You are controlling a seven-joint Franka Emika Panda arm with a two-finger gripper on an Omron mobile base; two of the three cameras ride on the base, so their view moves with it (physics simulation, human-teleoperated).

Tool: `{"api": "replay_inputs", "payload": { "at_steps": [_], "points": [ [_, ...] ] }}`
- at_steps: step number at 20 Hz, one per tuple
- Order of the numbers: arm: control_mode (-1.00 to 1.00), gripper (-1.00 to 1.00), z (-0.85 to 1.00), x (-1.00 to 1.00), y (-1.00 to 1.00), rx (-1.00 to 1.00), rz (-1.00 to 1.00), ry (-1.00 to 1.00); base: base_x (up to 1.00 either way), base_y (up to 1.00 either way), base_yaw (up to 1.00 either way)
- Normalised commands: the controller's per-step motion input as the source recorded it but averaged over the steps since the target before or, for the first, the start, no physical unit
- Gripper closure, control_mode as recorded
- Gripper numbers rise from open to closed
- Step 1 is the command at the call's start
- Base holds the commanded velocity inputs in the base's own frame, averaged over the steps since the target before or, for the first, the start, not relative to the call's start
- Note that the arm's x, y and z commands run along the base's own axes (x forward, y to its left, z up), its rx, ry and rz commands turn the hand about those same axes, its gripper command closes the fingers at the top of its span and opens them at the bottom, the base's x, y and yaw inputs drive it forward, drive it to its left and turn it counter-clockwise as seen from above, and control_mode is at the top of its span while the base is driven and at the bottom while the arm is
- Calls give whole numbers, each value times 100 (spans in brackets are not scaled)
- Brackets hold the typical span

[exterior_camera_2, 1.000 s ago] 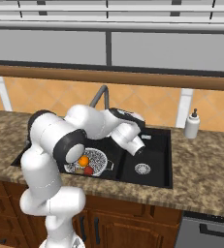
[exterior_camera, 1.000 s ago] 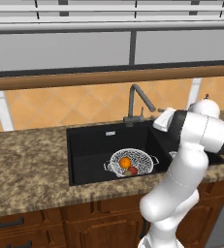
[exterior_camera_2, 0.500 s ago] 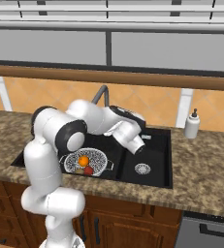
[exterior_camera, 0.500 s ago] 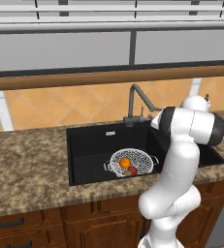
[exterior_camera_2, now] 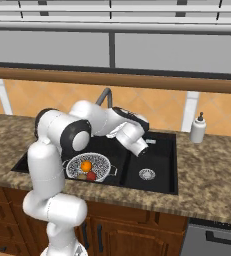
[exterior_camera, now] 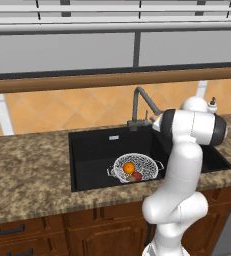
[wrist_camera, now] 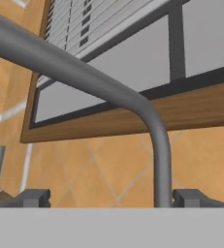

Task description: Put the colander in the sink, put the kiwi, orange, apple in the colander, and turn on the sink faucet and pour water over the colander.

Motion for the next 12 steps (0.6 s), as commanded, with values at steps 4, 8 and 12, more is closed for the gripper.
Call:
{"api": "replay_inputs", "payload": {
  "at_steps": [4,8,12],
  "points": [
    [-100,-100,-3,20,0,0,0,0,0,0,0],
    [-100,-100,-9,15,-1,0,0,-1,0,0,0],
    [-100,-100,-22,13,-7,0,-2,0,0,0,0]
  ]
}}
